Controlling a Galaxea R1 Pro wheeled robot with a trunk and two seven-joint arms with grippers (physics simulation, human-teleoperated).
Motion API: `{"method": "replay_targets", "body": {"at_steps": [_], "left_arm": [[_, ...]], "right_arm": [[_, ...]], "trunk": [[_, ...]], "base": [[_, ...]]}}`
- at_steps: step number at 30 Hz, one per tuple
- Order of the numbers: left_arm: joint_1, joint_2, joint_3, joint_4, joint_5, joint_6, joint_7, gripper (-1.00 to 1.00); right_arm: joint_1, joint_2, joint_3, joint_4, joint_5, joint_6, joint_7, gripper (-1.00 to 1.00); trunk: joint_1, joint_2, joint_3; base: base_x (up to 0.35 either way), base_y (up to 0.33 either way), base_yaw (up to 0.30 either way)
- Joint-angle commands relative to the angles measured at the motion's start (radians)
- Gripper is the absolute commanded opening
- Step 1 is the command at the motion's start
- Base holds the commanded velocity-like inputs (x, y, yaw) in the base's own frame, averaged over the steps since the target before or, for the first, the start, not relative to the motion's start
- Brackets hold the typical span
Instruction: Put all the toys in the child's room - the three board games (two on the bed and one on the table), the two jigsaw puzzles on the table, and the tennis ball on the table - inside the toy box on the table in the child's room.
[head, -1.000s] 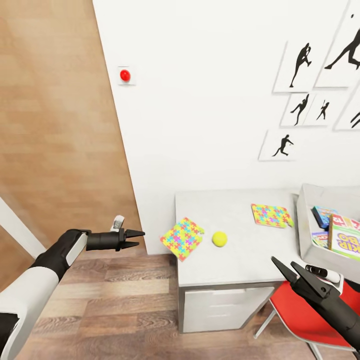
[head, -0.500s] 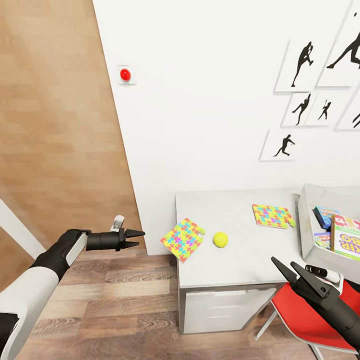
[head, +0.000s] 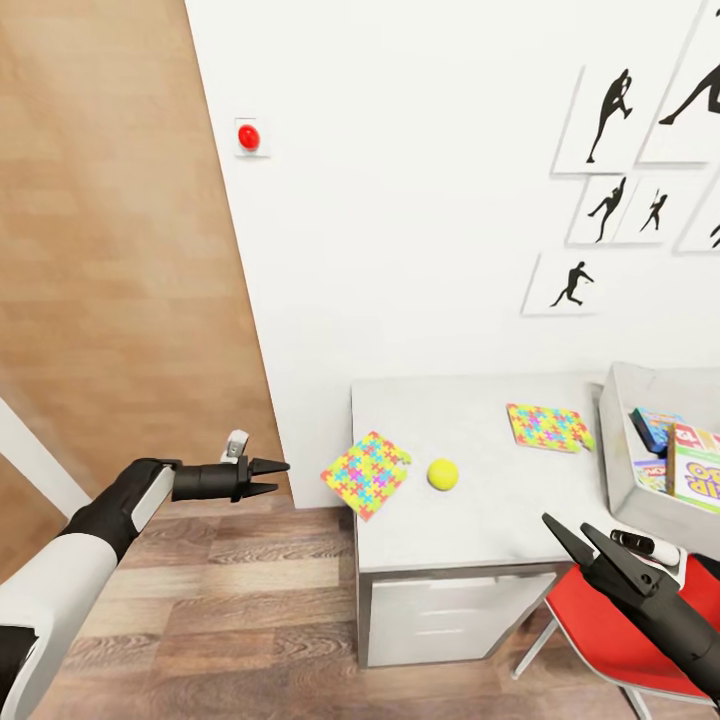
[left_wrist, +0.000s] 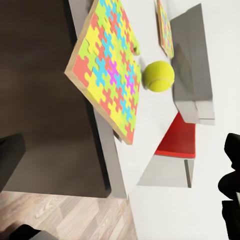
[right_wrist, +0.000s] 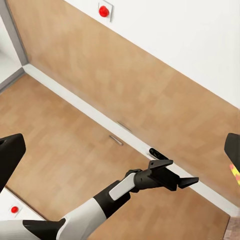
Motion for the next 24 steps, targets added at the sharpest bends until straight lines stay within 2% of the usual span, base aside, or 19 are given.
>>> {"method": "replay_targets", "body": {"at_steps": [1, 24], "left_arm": [[-0.001, 0.002, -0.004, 0.000, 0.005, 0.005, -0.002, 1.00], [-0.002, 0.007, -0.002, 0.000, 0.004, 0.005, -0.001, 1.00]], "right_arm": [[-0.001, 0.000, 0.000, 0.000, -0.003, 0.007, 0.001, 1.00], [-0.001, 0.000, -0.001, 0.000, 0.002, 0.006, 0.001, 1.00]], "trunk": [[0.004, -0.008, -0.004], [0.092, -0.169, -0.076]], "base": [[0.000, 0.000, 0.000], [0.000, 0.000, 0.000]]}}
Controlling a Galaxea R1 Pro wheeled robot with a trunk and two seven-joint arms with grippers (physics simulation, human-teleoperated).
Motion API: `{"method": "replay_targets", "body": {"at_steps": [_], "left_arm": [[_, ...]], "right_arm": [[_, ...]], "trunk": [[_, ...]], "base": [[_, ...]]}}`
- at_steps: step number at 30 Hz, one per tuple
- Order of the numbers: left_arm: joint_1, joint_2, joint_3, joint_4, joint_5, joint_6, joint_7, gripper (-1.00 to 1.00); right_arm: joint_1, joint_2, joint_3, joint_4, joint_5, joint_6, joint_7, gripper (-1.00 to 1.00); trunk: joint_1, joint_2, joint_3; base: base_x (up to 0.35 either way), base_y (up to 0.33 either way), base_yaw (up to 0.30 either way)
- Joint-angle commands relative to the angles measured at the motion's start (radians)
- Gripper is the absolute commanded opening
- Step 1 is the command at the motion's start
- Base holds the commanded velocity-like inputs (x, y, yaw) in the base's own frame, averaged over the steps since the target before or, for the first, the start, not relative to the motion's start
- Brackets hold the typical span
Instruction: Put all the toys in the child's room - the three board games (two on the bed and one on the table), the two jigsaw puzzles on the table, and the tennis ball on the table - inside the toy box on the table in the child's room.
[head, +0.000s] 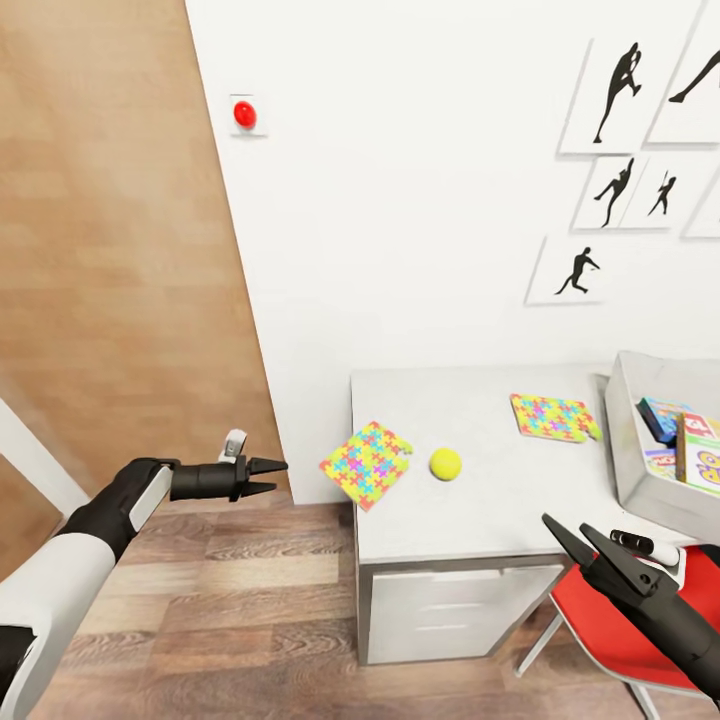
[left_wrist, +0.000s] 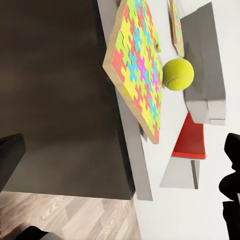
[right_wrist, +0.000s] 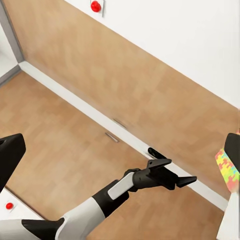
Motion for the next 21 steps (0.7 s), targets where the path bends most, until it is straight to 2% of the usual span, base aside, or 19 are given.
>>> {"method": "replay_targets", "body": {"at_steps": [1, 7, 12, 21], "left_arm": [[-0.002, 0.001, -0.004, 0.000, 0.005, 0.005, -0.001, 1.00], [-0.014, -0.006, 0.001, 0.000, 0.005, 0.005, 0.007, 1.00], [-0.023, -0.010, 0.003, -0.001, 0.005, 0.004, 0.010, 1.00], [-0.025, -0.015, 0.004, -0.001, 0.004, -0.004, 0.003, 1.00]], "right_arm": [[-0.001, 0.000, -0.001, 0.000, -0.002, 0.007, 0.001, 1.00], [-0.004, -0.004, -0.003, -0.001, 0.000, 0.023, -0.013, 1.00], [-0.011, -0.018, -0.016, -0.003, 0.001, 0.127, -0.055, 1.00], [-0.012, -0.021, -0.033, -0.003, -0.003, 0.163, -0.078, 1.00]], "trunk": [[0.004, -0.008, -0.004], [0.027, -0.050, -0.023], [0.046, -0.085, -0.039], [0.046, -0.085, -0.039]], "base": [[0.000, 0.000, 0.000], [0.000, 0.000, 0.000], [0.000, 0.000, 0.000], [0.000, 0.000, 0.000]]}}
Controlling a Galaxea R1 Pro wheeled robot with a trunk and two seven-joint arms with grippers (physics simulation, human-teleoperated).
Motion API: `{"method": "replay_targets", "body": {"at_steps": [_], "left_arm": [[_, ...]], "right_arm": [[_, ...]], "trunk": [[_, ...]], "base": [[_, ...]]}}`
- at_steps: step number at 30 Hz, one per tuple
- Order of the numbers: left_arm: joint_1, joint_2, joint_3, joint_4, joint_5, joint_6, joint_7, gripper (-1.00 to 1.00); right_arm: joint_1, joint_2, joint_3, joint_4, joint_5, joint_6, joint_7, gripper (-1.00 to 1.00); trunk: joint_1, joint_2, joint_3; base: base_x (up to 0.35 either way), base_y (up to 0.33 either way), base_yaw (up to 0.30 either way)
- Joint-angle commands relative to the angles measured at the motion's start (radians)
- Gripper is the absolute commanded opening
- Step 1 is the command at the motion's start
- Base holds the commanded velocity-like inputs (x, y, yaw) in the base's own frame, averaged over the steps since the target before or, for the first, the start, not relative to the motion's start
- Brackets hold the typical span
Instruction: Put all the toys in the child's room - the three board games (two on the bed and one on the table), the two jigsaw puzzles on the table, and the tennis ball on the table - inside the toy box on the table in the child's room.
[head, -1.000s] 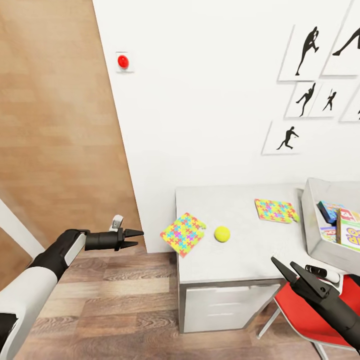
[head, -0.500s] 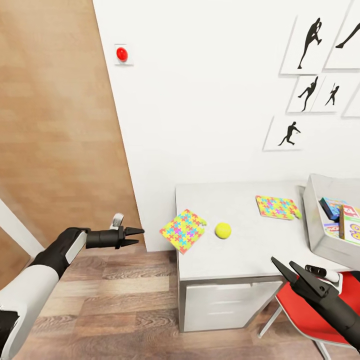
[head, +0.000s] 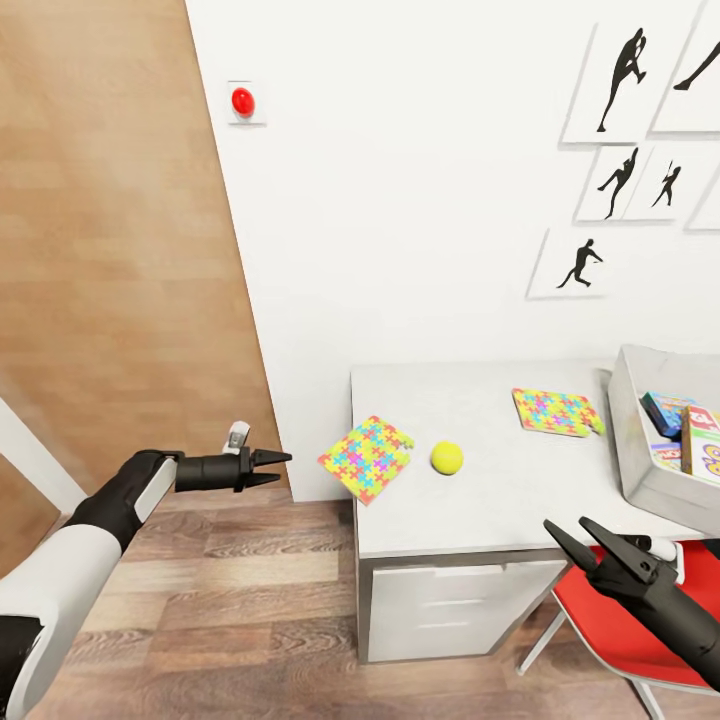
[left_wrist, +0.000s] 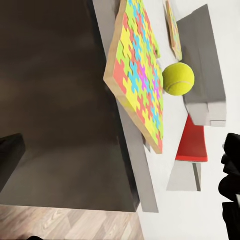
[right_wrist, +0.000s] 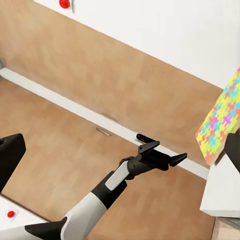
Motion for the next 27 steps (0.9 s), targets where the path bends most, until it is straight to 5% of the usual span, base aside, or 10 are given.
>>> {"method": "replay_targets", "body": {"at_steps": [1, 27], "left_arm": [[-0.001, 0.001, -0.005, 0.000, 0.005, 0.004, -0.002, 1.00], [-0.004, -0.013, -0.007, -0.006, 0.001, 0.003, -0.002, 1.00]], "right_arm": [[-0.001, 0.000, -0.001, 0.000, 0.000, 0.005, 0.002, 1.00], [-0.001, 0.003, 0.000, 0.000, -0.001, 0.005, 0.001, 1.00]], "trunk": [[0.000, 0.000, -0.001], [0.000, 0.000, -0.001]], "base": [[0.000, 0.000, 0.000], [0.000, -0.062, 0.000]]}}
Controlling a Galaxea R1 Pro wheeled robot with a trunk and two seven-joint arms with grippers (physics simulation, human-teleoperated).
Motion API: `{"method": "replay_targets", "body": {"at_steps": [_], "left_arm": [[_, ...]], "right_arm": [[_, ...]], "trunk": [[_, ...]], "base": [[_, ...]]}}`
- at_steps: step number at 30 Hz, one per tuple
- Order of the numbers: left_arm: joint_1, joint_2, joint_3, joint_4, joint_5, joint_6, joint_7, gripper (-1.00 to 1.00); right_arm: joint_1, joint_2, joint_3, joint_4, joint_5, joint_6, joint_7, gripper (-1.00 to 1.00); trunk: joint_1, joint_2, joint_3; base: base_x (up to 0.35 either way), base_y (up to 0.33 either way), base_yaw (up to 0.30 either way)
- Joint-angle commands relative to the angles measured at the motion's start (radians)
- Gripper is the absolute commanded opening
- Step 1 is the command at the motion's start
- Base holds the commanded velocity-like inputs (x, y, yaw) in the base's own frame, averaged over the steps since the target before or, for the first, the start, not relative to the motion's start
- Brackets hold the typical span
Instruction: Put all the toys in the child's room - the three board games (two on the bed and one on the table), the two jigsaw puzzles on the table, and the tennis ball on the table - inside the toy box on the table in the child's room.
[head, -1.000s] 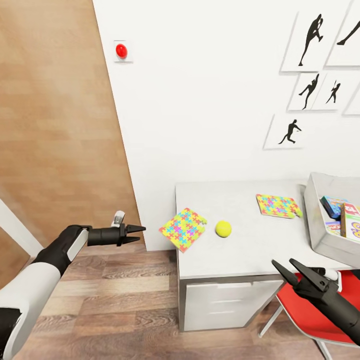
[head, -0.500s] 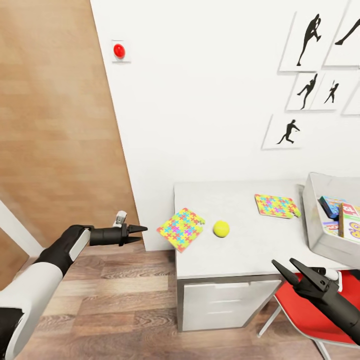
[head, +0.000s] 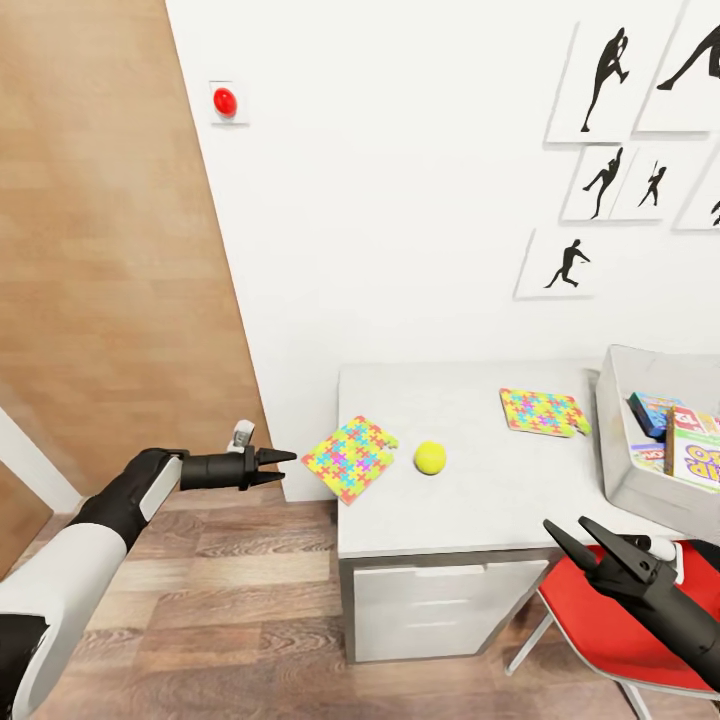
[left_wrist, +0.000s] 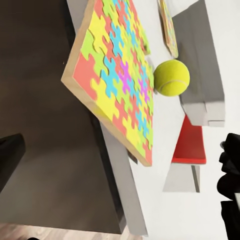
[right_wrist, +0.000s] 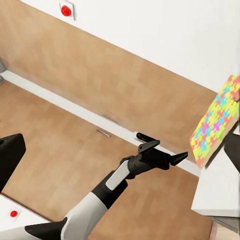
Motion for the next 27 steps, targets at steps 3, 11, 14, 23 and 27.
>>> {"method": "replay_targets", "body": {"at_steps": [3, 11, 14, 23, 27], "left_arm": [[-0.001, 0.002, -0.004, 0.000, 0.004, 0.006, -0.003, 1.00], [-0.001, 0.004, -0.004, 0.000, 0.005, 0.005, -0.005, 1.00], [-0.001, 0.005, -0.004, 0.000, 0.005, 0.005, -0.005, 1.00], [-0.001, 0.005, -0.004, 0.000, 0.005, 0.005, -0.005, 1.00], [-0.001, 0.006, -0.004, 0.000, 0.006, 0.005, -0.005, 1.00]], "right_arm": [[-0.001, 0.000, 0.000, 0.000, 0.000, 0.005, 0.003, 1.00], [-0.002, 0.001, 0.003, 0.000, 0.000, 0.005, 0.002, 1.00], [-0.002, 0.001, 0.003, 0.000, 0.000, 0.005, 0.002, 1.00], [-0.001, 0.002, 0.005, 0.000, 0.000, 0.005, 0.002, 1.00], [-0.001, 0.002, 0.005, 0.000, 0.000, 0.005, 0.002, 1.00]], "trunk": [[0.000, 0.000, -0.001], [0.000, 0.000, -0.001], [0.000, 0.000, -0.001], [0.000, 0.000, -0.001], [0.000, 0.000, -0.001]], "base": [[0.030, -0.122, 0.000], [0.040, -0.028, 0.000], [0.005, -0.003, 0.000], [0.110, 0.060, 0.000], [0.042, 0.024, 0.000]]}}
